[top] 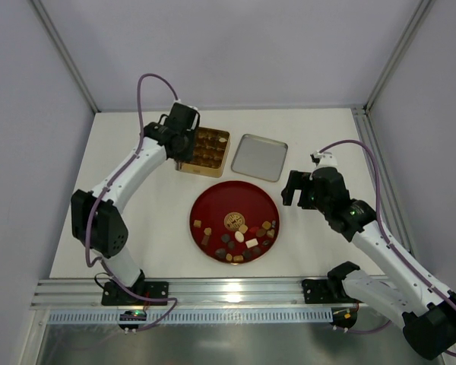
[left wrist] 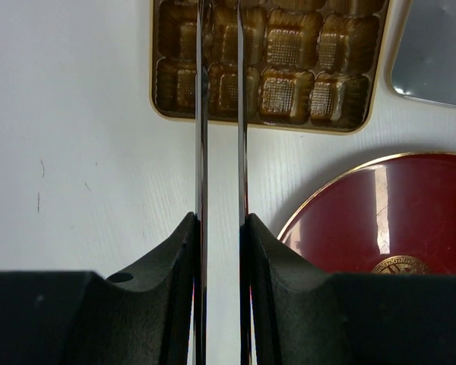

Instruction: Pack the chocolate

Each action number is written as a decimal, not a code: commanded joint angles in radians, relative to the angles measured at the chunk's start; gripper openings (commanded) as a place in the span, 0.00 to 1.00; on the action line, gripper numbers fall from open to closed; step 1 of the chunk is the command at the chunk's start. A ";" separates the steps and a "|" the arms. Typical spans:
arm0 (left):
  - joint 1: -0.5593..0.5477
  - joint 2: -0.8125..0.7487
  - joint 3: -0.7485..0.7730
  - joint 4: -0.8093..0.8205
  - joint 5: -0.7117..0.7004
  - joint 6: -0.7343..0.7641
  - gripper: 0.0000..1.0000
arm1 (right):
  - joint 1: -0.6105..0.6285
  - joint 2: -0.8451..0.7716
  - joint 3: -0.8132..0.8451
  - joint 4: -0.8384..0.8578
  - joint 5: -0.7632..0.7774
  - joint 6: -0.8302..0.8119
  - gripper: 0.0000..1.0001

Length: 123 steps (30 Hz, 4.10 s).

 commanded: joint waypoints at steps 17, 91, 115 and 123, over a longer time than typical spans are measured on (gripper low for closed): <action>0.012 0.074 0.114 0.023 0.040 0.037 0.29 | -0.003 -0.019 0.026 0.009 0.000 0.000 1.00; 0.453 0.007 -0.165 0.286 0.042 -0.103 0.39 | -0.003 -0.024 0.028 0.073 -0.121 -0.005 1.00; 0.490 0.238 -0.218 0.247 0.043 -0.098 0.73 | -0.003 -0.111 -0.047 0.066 -0.143 0.021 1.00; 0.490 0.207 -0.202 0.220 0.037 -0.092 0.80 | -0.003 -0.088 -0.032 0.072 -0.140 0.026 1.00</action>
